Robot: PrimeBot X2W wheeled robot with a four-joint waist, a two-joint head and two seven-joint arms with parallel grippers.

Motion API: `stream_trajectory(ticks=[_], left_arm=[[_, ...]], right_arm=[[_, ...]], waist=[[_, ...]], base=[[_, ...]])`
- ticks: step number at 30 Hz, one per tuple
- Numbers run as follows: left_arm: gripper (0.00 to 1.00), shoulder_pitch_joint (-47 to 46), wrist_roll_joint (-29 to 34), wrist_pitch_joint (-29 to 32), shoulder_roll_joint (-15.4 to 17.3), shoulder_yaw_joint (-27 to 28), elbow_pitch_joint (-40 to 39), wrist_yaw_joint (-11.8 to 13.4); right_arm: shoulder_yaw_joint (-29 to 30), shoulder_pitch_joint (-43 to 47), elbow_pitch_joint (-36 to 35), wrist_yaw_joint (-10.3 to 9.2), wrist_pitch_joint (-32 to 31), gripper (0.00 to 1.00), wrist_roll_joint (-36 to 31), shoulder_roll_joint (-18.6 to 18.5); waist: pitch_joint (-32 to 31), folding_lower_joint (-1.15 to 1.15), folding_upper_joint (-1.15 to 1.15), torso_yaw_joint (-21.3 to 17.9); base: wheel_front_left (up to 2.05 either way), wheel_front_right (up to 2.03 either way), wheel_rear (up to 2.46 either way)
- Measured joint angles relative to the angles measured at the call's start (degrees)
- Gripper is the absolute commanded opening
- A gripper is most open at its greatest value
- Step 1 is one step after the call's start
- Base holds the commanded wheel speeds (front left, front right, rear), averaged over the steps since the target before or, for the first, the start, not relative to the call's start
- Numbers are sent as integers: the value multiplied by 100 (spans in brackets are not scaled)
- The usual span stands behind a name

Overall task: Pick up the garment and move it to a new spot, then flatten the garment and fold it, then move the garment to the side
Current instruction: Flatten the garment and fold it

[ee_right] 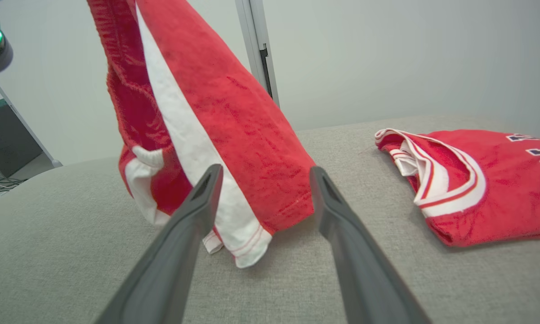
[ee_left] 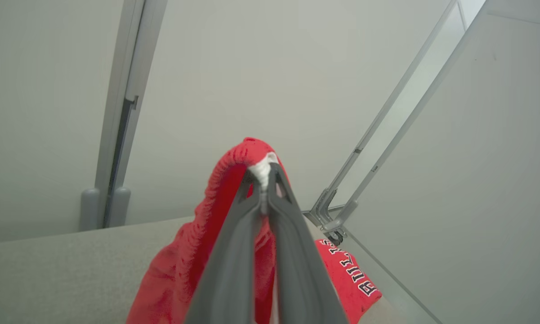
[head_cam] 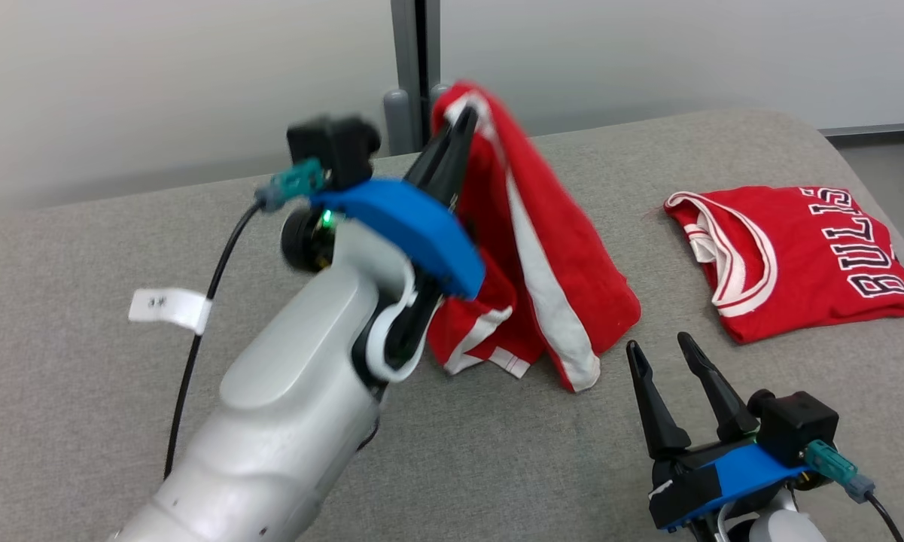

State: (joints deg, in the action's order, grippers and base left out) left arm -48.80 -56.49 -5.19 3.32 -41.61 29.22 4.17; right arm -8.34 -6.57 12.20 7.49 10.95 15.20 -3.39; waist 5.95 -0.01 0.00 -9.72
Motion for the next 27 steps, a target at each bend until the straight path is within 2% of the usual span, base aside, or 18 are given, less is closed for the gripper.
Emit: stream_trajectory(ticks=[5,8,13,17,19,23,27], left_arm=[[0,1279,-236,248,693,-29,424,144],[0,1762,-343,112,1018,98,428,205],[0,2019,-305,-324,1349,315,408,331],[0,1916,-115,-679,1388,388,565,412],[100,1738,48,-783,1382,377,703,404],[100,1542,333,-864,1281,208,1000,287],[100,1557,432,-894,1241,174,1101,331]], right_arm=[[3,12,-2,0,26,100,8,21],[38,10,-23,0,41,100,7,22],[13,3,-42,-1,22,100,-2,27],[-49,-46,-40,-1,20,100,-1,30],[-89,-77,-36,0,16,100,-1,31],[-124,-126,-15,0,14,100,10,33],[-29,-104,-19,-1,18,100,4,29]], waist=[[76,0,0,205],[122,0,0,328],[218,0,0,531],[297,0,0,578],[322,0,0,562],[327,1,0,479],[286,1,0,425]], base=[[0,0,0],[0,0,0],[0,0,0],[0,0,0],[0,0,0],[0,0,0],[0,0,0]])
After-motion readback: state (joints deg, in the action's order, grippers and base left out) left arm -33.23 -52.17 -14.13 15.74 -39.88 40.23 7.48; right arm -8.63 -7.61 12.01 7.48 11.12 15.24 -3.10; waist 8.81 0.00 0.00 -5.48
